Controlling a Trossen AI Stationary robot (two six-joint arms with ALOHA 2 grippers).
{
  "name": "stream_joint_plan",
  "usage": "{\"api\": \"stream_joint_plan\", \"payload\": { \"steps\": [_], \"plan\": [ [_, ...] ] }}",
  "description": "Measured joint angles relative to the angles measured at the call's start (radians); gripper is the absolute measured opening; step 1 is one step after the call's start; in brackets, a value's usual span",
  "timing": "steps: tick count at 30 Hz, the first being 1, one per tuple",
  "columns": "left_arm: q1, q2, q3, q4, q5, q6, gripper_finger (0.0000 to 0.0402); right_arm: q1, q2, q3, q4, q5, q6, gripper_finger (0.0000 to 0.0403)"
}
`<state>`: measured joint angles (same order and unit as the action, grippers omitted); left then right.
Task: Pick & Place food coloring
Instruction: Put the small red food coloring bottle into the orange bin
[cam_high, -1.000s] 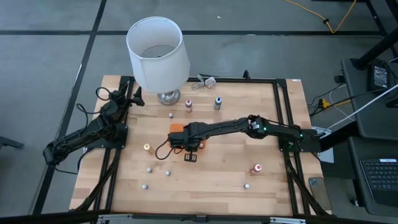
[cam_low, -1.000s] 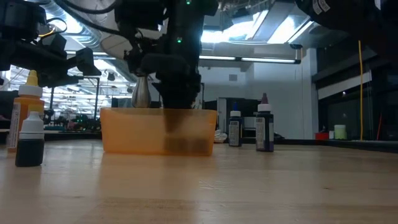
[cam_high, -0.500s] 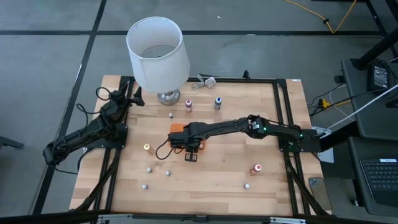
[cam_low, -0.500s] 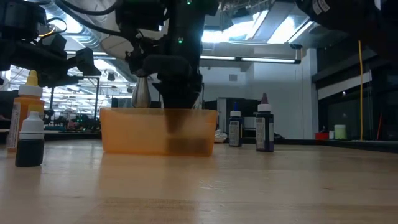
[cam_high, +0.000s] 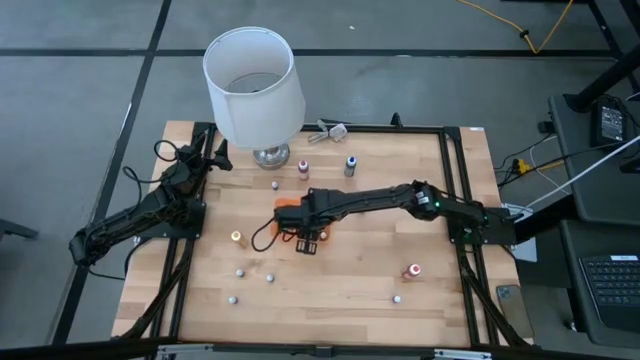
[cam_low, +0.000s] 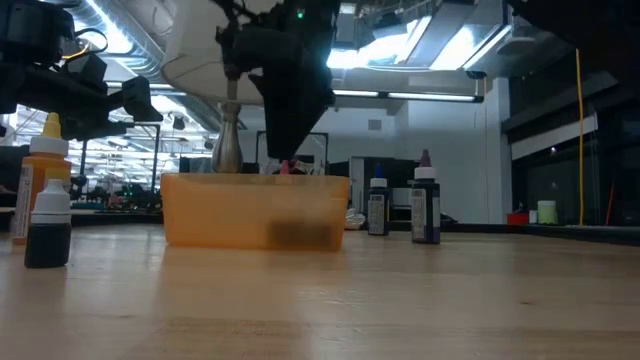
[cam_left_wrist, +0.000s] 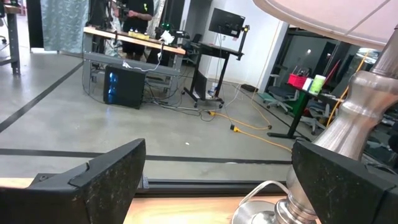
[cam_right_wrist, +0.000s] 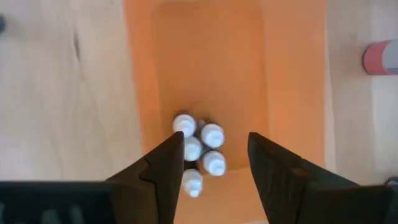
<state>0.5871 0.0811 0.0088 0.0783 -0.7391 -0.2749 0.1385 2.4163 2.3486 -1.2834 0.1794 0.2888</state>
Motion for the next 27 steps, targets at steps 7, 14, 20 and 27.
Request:
{"api": "stream_joint_plan", "payload": {
  "steps": [7,14,20,27],
  "plan": [
    [0.000,0.000,0.000,0.000,0.000,0.000,0.0391,0.064,-0.028,-0.022,0.005,-0.020,0.073,0.0231],
    [0.000,0.000,0.000,0.000,0.000,0.000,0.0391,0.144,-0.183,-0.290,0.144,-0.029,0.074,0.0290],
    [0.000,0.000,0.000,-0.001,0.000,0.000,0.0391,0.240,-0.353,-0.523,0.259,-0.052,0.047,0.0300],
    [0.000,0.000,0.000,0.000,0.000,0.000,0.0391,0.386,-0.484,-0.731,0.328,-0.131,-0.009,0.0297]
  ]
}}
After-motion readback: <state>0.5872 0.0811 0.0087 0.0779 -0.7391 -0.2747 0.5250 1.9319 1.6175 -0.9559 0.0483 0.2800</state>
